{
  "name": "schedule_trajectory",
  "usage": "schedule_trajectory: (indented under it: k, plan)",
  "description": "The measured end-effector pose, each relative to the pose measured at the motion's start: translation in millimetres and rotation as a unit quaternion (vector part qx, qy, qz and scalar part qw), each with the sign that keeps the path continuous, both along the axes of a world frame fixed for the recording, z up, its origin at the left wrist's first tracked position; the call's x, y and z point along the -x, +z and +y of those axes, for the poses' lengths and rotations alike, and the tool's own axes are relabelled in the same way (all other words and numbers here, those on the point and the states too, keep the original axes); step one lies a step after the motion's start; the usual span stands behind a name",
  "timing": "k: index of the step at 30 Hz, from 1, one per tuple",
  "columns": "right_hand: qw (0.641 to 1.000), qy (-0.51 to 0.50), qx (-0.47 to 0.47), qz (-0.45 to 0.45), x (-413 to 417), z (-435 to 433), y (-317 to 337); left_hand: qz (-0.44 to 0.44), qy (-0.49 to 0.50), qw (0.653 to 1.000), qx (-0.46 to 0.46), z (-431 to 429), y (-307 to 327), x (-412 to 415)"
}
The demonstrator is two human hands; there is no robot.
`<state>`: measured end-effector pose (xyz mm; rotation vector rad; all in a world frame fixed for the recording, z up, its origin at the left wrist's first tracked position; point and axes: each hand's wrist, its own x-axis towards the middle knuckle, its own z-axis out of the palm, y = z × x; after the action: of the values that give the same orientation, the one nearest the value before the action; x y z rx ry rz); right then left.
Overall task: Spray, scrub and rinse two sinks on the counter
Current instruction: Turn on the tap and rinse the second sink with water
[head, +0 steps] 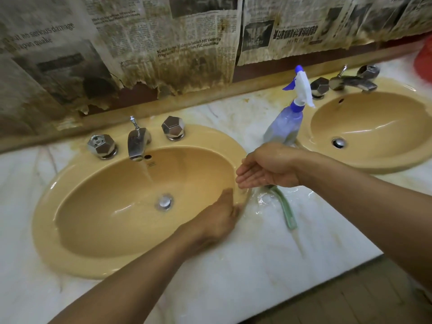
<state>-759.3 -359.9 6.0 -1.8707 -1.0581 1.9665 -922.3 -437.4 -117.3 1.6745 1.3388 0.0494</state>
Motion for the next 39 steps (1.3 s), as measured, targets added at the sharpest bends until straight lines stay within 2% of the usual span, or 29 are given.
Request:
schedule_trajectory:
  k: [4,7,9,12,15,17,19,21,23,25,27,29,33,36,39]
  plan:
    - [1.0,0.02,-0.011,0.019,16,-2,-1,-0.06,0.051,0.997,0.005,22,-3,-12]
    - [0.998,0.006,-0.03,0.055,35,2,-3,-0.002,0.0,0.999,0.04,8,4,10]
    - [0.996,-0.016,-0.043,0.079,54,8,-8,0.032,-0.009,0.994,0.102,-19,9,55]
    - [0.987,-0.073,-0.017,0.145,90,14,-22,0.168,0.005,0.972,0.165,-45,11,160]
    - [0.958,-0.141,0.068,0.239,134,19,-48,0.347,-0.088,0.923,0.14,-45,16,248]
    - [0.941,-0.17,0.11,0.27,164,19,-67,0.389,-0.148,0.901,0.117,-38,12,271]
    - [0.928,-0.193,0.135,0.287,192,19,-83,0.39,-0.18,0.897,0.103,-34,-3,276]
    - [0.915,-0.221,0.15,0.304,212,19,-92,0.384,-0.164,0.904,0.091,-28,-17,275]
    - [0.899,-0.258,0.153,0.32,225,20,-95,0.355,-0.145,0.916,0.115,-25,-24,272]
    - [0.882,-0.288,0.153,0.34,232,22,-94,0.259,-0.127,0.942,0.174,-25,-24,270]
    - [0.877,-0.287,0.148,0.355,234,21,-88,0.175,-0.068,0.962,0.199,-27,-20,268]
    - [0.892,-0.256,0.146,0.342,237,12,-77,0.166,-0.05,0.969,0.174,-29,-14,268]
    - [0.936,-0.137,0.186,0.267,241,-26,-53,0.189,-0.022,0.98,0.066,-41,-6,270]
    - [0.953,-0.074,0.198,0.218,240,-57,-41,0.257,-0.035,0.965,-0.045,-51,1,274]
    - [0.967,-0.056,0.182,0.17,238,-82,-38,0.304,-0.041,0.943,-0.128,-68,3,281]
